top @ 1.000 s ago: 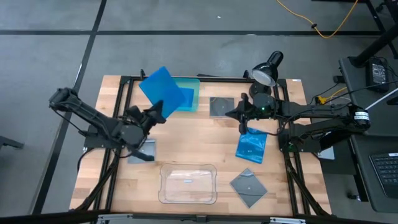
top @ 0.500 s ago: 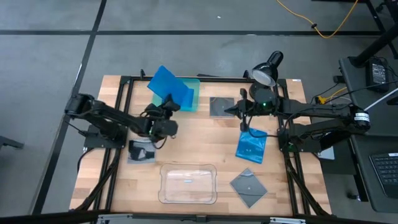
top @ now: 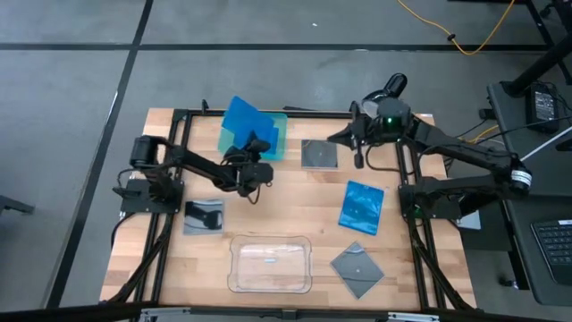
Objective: Pick & place jewel cases by type
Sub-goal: Put the left blue cd case into the green bin
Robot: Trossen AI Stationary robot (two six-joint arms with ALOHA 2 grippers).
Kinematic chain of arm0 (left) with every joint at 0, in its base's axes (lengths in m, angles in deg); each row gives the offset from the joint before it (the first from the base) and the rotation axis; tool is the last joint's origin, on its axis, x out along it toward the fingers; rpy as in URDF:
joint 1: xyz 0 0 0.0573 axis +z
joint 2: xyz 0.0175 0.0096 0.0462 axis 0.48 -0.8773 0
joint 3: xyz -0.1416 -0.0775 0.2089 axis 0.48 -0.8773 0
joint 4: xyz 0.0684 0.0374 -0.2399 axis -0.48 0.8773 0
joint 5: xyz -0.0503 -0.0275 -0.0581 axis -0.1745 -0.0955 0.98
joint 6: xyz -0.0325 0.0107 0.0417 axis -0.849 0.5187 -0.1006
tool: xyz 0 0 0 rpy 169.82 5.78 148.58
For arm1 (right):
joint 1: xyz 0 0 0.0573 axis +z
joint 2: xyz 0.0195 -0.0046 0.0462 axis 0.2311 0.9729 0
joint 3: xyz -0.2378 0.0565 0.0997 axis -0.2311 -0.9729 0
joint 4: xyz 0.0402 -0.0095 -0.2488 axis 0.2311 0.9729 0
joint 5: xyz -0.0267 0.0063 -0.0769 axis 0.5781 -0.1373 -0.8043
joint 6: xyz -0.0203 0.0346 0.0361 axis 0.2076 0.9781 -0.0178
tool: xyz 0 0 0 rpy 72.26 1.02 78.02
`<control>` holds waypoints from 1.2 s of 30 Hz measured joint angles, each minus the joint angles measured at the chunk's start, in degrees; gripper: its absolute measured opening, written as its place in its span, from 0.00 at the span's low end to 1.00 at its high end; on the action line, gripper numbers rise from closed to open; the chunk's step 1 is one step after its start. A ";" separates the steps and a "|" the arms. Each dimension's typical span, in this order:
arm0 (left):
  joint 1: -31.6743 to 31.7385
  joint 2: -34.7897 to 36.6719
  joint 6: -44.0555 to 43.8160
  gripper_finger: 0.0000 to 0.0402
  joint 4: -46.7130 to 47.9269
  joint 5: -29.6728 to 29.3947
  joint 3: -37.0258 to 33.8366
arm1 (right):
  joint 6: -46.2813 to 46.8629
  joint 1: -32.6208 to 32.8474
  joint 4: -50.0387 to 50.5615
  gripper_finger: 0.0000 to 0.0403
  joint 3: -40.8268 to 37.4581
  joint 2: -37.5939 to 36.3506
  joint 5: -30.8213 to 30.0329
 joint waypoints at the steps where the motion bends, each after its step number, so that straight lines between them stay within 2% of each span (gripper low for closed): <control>1: 0.22 -1.21 0.00 0.05 -0.29 -0.26 0.81 | -0.24 -0.66 -0.05 0.02 0.51 0.00 1.04; 10: 2.22 -9.97 -0.44 0.05 -0.63 -0.32 8.21 | -1.36 -4.88 1.55 0.02 2.14 -0.02 6.89; 15: 2.66 -10.21 1.78 0.05 -0.14 -0.11 8.15 | -4.54 -6.57 6.00 0.02 2.67 -0.02 7.75; 21: 3.56 -10.86 3.18 0.05 -0.23 0.68 8.18 | -7.10 -7.06 6.70 0.02 2.82 -0.02 7.88; 32: 3.98 -13.01 -0.55 0.05 -0.04 3.84 8.17 | -7.24 -7.06 6.71 0.02 2.82 -0.02 7.91; 36: 4.36 -13.01 -1.15 0.09 -0.02 5.45 8.17 | -7.24 -7.06 6.71 0.02 2.82 -0.02 7.90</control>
